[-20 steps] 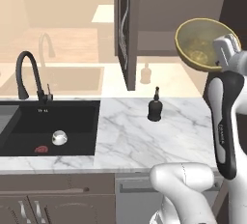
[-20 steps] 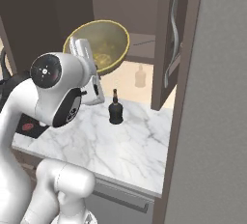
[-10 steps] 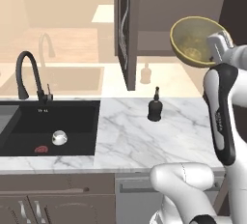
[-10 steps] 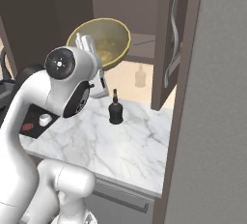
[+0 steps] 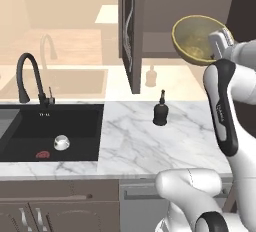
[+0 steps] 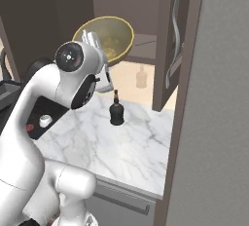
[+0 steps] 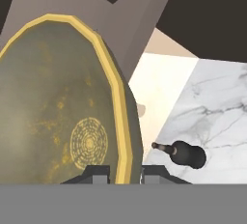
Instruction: Pick the mug and place it in the sink. Pick the bowl and place it in the open cabinet and then close the cabinet.
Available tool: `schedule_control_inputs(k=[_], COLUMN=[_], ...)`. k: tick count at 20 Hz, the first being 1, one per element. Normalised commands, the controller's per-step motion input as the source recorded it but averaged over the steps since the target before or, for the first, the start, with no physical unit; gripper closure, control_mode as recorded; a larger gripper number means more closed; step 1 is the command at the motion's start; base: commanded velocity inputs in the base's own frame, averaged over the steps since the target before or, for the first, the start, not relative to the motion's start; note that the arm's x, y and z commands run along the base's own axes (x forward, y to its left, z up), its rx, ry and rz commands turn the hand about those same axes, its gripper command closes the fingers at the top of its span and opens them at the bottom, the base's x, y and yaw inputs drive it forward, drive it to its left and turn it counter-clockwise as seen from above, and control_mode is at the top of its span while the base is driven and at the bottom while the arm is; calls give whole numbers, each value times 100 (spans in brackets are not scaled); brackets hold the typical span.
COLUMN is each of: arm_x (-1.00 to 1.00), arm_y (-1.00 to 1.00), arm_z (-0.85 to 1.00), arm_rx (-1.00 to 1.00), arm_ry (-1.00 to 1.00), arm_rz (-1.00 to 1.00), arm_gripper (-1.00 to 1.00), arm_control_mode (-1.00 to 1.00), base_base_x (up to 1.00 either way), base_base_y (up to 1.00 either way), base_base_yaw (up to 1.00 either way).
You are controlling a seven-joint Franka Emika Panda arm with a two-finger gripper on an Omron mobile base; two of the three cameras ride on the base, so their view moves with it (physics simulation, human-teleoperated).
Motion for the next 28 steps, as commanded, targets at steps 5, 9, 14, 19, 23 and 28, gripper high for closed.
schedule_control_inputs(k=[5,9,14,19,23,28], arm_x=[37,37,43,38,39,43], arm_y=[0,0,0,0,0,0], arm_z=[0,1,3,0,0,0], arm_rx=[0,0,0,0,0,0], arm_ry=[0,0,0,0,0,0], arm_rz=[0,0,0,0,0,0], arm_gripper=[100,100,100,100,100,100], arm_control_mode=[-100,-100,-100,-100,-100,-100], base_base_x=[0,0,0,0,0,0], base_base_y=[0,0,0,0,0,0], base_base_yaw=[0,0,0,0,0,0])
